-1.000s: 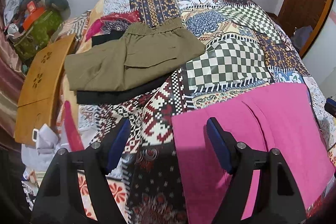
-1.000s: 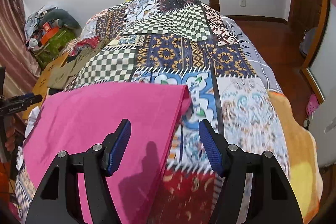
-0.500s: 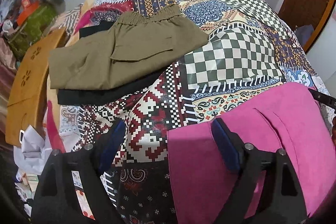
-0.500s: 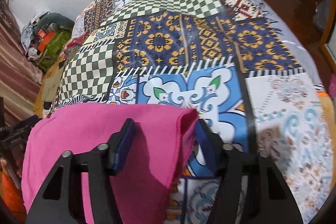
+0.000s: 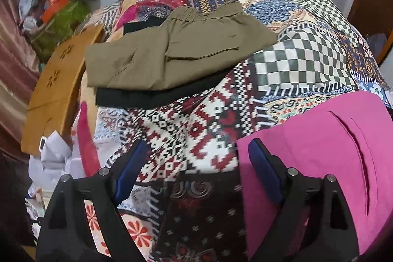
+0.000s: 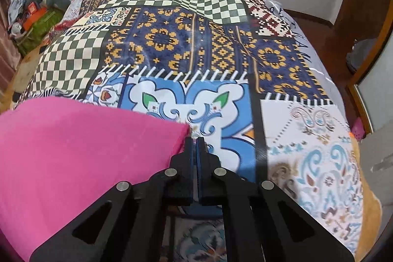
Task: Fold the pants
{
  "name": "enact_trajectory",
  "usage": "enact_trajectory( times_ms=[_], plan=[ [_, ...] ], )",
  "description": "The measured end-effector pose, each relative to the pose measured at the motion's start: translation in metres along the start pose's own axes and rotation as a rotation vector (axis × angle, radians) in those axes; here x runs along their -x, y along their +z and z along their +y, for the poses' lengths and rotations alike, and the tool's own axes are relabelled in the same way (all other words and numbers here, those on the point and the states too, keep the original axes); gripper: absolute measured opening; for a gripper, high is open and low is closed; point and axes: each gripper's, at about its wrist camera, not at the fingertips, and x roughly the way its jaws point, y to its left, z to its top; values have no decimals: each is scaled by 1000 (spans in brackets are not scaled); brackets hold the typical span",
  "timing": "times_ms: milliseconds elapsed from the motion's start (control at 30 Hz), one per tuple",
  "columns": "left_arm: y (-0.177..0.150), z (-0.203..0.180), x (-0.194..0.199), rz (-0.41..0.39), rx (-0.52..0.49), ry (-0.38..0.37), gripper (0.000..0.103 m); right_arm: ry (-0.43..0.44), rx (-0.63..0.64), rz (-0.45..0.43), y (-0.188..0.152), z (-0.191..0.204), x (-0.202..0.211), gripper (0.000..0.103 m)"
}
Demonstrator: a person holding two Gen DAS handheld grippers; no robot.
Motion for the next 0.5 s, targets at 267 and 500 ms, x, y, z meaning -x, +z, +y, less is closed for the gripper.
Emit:
enact_trajectory(
  times_ms=[267,500],
  plan=[
    [15,-1,42,-76,-40,18,86,-29,4,-128,14,6,74,31],
    [37,-35,75,-135,-79,-119,92,140,114,-187,29,66,108,61]
  ],
)
